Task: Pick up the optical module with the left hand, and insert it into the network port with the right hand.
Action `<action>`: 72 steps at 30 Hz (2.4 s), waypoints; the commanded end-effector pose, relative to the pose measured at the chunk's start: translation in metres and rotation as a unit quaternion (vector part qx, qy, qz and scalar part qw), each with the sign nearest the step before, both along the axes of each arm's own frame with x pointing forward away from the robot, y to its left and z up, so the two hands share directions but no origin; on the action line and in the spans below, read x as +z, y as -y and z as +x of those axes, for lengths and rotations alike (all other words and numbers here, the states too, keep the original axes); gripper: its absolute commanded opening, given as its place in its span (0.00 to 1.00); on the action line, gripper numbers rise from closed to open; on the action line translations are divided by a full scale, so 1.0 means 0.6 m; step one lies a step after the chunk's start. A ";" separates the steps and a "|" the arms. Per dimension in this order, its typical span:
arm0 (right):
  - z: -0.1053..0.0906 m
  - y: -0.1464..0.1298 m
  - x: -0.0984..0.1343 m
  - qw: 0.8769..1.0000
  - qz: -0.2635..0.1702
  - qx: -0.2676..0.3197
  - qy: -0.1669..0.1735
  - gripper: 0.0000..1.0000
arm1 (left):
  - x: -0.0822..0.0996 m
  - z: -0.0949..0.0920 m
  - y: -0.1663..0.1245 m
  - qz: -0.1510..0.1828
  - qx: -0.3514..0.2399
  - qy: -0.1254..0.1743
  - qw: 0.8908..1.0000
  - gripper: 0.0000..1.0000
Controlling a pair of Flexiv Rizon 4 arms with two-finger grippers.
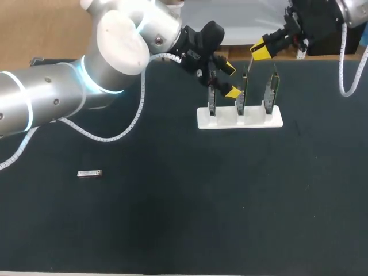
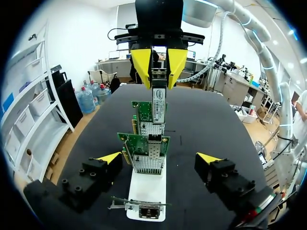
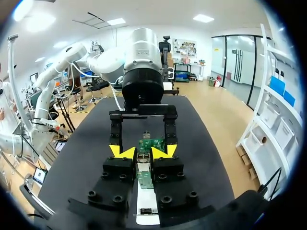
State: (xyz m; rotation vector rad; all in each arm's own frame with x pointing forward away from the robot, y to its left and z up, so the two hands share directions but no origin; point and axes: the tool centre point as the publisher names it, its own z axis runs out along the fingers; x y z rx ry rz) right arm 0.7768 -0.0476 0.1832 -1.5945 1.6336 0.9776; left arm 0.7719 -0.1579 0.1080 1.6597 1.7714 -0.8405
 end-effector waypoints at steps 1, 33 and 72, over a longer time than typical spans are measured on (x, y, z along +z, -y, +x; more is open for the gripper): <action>-0.003 -0.001 0.002 1.000 -0.001 -0.002 0.002 0.00 | 0.000 0.002 0.001 0.002 0.000 0.000 1.000 1.00; -0.007 -0.025 0.001 0.998 -0.044 0.026 0.021 0.00 | 0.002 0.003 0.000 0.006 -0.006 0.003 1.000 1.00; -0.002 -0.031 -0.022 0.998 -0.064 0.021 0.009 0.00 | 0.002 0.003 0.000 0.006 -0.006 0.003 1.000 1.00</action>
